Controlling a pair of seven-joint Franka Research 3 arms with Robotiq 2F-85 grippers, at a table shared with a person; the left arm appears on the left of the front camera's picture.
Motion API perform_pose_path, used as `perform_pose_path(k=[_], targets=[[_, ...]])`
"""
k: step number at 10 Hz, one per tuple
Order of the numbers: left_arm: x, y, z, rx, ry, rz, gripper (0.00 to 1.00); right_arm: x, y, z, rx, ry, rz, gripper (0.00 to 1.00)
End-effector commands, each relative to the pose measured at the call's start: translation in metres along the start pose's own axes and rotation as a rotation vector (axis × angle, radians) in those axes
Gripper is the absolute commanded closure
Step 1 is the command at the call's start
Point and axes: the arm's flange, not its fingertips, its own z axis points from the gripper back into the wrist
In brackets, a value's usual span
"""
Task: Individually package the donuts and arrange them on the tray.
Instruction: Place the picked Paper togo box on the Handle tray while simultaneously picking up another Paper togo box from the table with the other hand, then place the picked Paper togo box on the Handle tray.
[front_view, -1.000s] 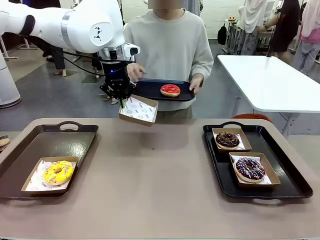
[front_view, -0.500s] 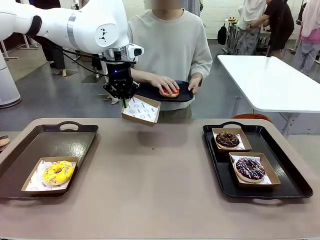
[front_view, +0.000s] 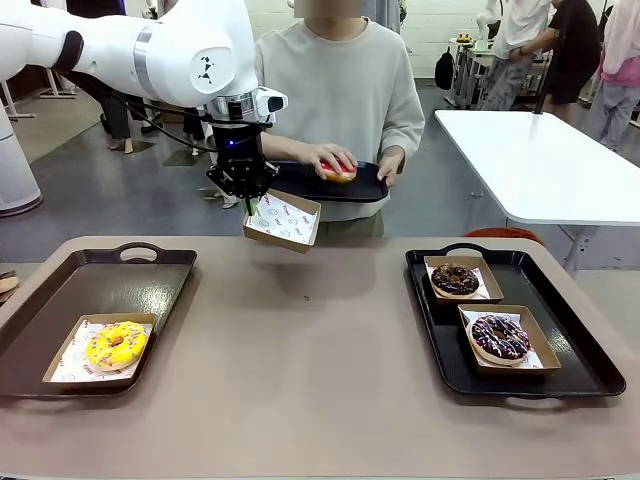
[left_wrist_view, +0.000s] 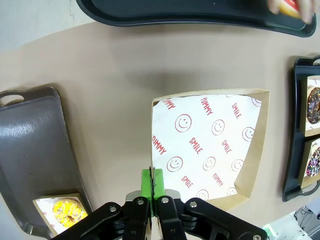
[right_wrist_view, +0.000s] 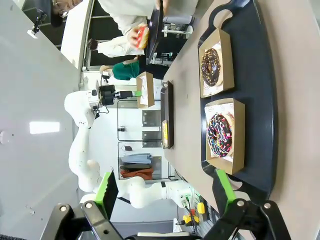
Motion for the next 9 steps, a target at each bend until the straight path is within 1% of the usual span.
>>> perform_pose_path(k=[1,9], targets=[[-0.0037,0.0034,0.0018,-0.004,0.002,0.002,1.00,-0.0004,0.0028,0.0007,-0.001,-0.002,-0.005,0.00],[-0.0037,0.0034,0.0018,-0.004,0.002,0.002,1.00,-0.0004,0.0028,0.0007,-0.001,-0.002,-0.005,0.00]])
